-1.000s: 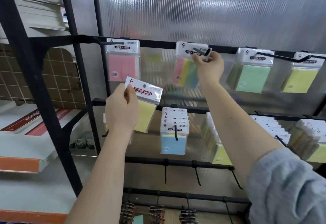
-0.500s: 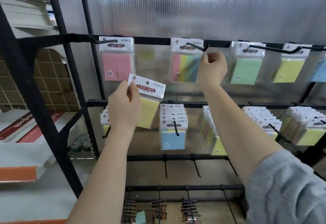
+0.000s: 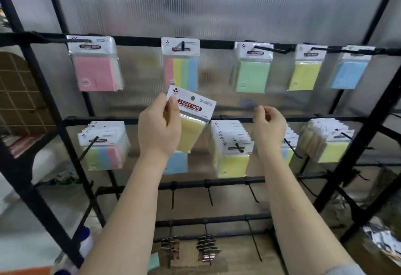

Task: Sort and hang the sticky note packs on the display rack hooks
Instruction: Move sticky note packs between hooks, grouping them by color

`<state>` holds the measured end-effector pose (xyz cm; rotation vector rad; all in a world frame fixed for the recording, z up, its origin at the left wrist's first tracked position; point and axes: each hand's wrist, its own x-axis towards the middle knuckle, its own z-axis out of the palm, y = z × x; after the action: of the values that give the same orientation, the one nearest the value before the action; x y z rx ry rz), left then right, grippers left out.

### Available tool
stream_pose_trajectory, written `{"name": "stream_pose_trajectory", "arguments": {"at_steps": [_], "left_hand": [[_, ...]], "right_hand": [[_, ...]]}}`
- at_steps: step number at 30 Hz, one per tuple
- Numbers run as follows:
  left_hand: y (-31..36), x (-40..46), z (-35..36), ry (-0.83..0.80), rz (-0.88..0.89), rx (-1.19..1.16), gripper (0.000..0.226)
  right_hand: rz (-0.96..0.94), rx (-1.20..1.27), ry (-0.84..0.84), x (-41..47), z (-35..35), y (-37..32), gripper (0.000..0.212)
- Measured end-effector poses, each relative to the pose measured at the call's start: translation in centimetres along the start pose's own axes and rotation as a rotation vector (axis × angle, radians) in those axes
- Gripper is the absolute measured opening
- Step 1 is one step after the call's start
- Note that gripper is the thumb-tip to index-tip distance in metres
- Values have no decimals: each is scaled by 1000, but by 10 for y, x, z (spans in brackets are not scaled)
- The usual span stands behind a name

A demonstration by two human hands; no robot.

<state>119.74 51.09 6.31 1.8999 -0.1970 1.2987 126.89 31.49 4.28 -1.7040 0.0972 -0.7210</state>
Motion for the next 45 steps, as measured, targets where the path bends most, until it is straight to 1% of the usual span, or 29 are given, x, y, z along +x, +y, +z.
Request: {"name": "stream_pose_trajectory", "arguments": {"at_steps": [5,10,14,18,20,23,25,30,34,37,45], "left_hand": [[50,-25,57,38,-63,-31,43],[95,-45,111,-1,-124,-58,44],[120,-49,144,-14,-135,-90,43],[140,-46,175,-50,-142,-123,46],[144,-41,189,-75,-145,-165,44],[148,-29,208,-85,-98,-171,45],[151,-21,220,-100,-83,-197,45],[153,-2,245,-148,-47,-270,35],[156,11,259,-98,-5,-243,41],[161,18,270,-89,6,-242,40],[179,15,284,28,20,-212,38]], "right_hand": [[8,-55,-36,22,-70,36,17],[72,-129,-98,56,-135,64,15],[88,-136,-88,78,-171,82,19],[105,-169,-73,93,-196,88,15],[94,-196,-57,100,-205,90,14],[70,-245,-21,112,-214,95,11],[39,-285,8,121,-217,101,13],[48,-309,60,139,-215,112,17],[59,-314,45,151,-216,119,18],[76,-298,16,158,-219,124,17],[38,-349,-174,179,-230,129,12]]}}
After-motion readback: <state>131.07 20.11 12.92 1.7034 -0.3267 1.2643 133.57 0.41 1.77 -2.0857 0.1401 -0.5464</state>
